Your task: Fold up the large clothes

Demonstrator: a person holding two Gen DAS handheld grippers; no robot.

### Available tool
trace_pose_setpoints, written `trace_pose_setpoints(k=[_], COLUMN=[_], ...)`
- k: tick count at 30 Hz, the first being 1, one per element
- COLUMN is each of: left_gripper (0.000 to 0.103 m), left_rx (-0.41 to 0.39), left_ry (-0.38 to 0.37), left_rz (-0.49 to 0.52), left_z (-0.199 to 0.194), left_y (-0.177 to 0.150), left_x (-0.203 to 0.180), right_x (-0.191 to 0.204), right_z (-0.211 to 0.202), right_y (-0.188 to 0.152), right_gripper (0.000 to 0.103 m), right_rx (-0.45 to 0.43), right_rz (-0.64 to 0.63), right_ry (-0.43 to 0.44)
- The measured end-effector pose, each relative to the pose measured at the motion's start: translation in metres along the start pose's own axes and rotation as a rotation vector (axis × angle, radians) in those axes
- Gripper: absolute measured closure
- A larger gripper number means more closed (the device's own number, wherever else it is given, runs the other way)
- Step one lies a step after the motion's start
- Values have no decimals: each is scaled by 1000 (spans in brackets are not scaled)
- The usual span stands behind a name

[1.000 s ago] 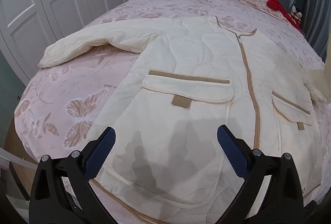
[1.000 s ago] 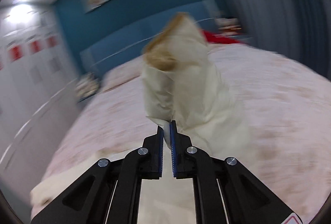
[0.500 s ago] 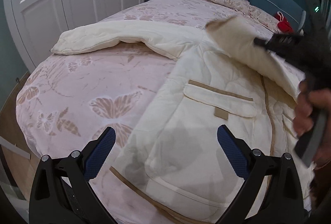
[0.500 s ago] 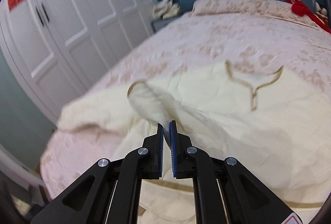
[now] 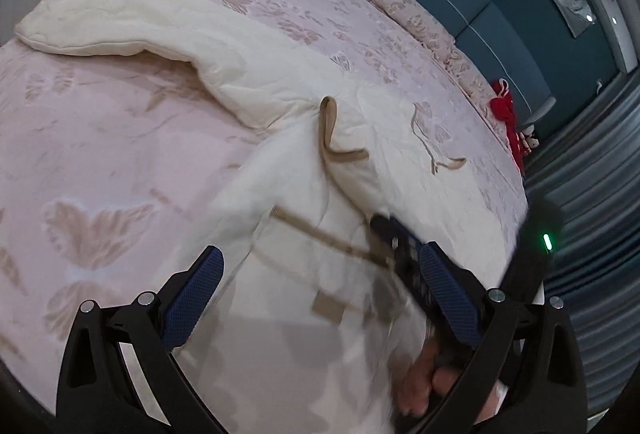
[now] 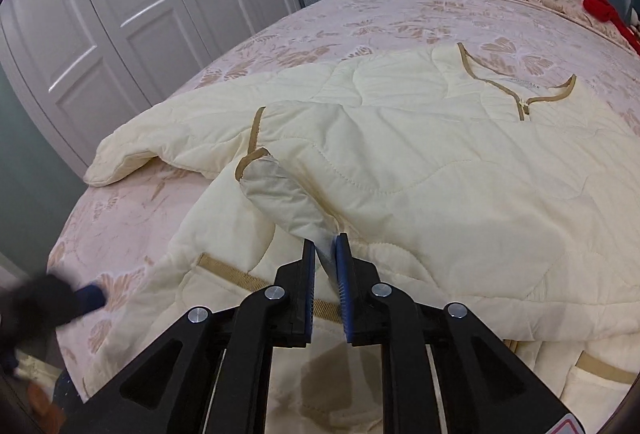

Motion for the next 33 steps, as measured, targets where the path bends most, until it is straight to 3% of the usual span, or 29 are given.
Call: trace_pose_setpoints(k=[3,7,10,12,17,19,22,27,29,30,31,33], left_gripper=[7,7,5,6,48,78,91,95,95,96,96,97], left_rx=[39,129,147,130,151,144,118,42,21,8,-11,-57], left_ry=[8,-5,22,21,-36,-32,-23,8,11,14,14,1], left_rz=[-13,-52,-89,-86,-77,-66,-27,93,128,145,163,176], left_z=[29,72,87,89,95,94,92,76,74,72,69,61], left_y=[9,12,12,16,24,27,34,47,52,55,58,65], left_x=[-11,-20,-21,-27,-39,-41,-46,-63,-70,-73,-77,-80], right_x=[0,-8,-43,-77,-176,-211,-243,-280,-289,-293,-295,-294], right_z=[-12,-41,-84,-107,-159,-174,-177,-170,-173,-178,-184,-208], right_y=[-9,-25,-44,-56,-76,-77,-74,-62,-56,-53,-53,-46], right_gripper=[83,69,54,51,50,50,50,50,54,66,90,93], right_rx=[-2,-32,-96,-129,-245,-311,-349,-395,-414,-425,-443,-542], right_rz=[11,44,152,232,512,606,687,784,799,798,793,768], right_ry=[41,51,30,-12,-83,-77,-66,-4,13,14,5,16])
Point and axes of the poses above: each gripper's, at about its wrist camera, not at the fingertips, and z roughly the way its jaws point, x to its left, y to its top, the point moved 5 cm from there along z, roughly the way its jaws point, and after that the axes turned 7 degrees about y, right-handed, at the moved point
